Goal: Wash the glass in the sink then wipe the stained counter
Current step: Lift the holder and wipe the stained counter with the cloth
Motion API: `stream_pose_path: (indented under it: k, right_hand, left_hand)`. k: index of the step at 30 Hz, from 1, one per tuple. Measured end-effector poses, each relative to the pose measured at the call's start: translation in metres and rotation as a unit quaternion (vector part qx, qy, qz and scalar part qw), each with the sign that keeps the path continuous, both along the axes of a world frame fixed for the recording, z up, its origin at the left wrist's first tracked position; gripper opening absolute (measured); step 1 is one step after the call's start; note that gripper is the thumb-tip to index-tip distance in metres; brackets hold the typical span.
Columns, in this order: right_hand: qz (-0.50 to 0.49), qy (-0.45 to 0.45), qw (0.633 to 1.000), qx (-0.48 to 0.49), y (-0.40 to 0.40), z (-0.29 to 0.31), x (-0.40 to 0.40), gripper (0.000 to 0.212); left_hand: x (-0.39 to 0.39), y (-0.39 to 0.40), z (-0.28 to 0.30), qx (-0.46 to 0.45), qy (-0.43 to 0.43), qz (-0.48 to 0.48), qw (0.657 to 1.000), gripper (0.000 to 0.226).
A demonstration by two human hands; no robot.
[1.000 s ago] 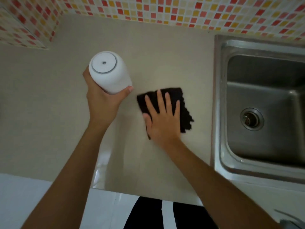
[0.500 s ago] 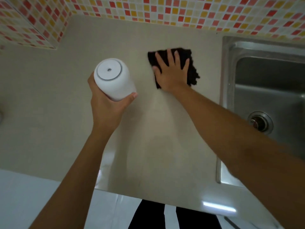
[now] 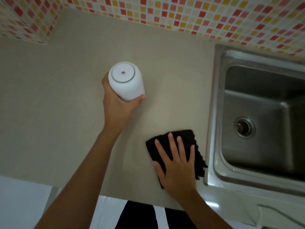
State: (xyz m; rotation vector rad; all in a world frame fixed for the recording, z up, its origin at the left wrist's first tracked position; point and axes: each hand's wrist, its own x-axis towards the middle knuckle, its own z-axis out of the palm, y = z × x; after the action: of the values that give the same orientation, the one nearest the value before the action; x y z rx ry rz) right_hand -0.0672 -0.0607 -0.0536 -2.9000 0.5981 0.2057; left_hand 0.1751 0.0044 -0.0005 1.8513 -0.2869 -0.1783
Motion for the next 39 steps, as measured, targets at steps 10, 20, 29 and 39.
stream_pose_path:
  k: [10,20,29,39]
  right_hand:
    - [-0.180,-0.010,0.983,-0.011,-0.160,-0.008,0.170,0.059]
    - [-0.173,-0.064,0.983,-0.023,-0.149,-0.011,0.152,0.054]
    - [-0.168,-0.069,0.983,-0.033,-0.064,-0.008,0.061,0.053]
    - [-0.202,-0.164,0.958,0.124,-0.090,0.028,0.052,0.049]
  left_hand:
    - [-0.011,-0.007,-0.011,0.016,-0.003,-0.020,1.000,0.102]
    - [-0.020,-0.008,-0.015,0.009,-0.010,-0.040,0.999,0.099]
    - [-0.025,0.004,-0.019,0.016,0.004,-0.075,0.997,0.102]
    - [-0.124,0.024,-0.004,0.077,-0.069,-0.006,0.995,0.029]
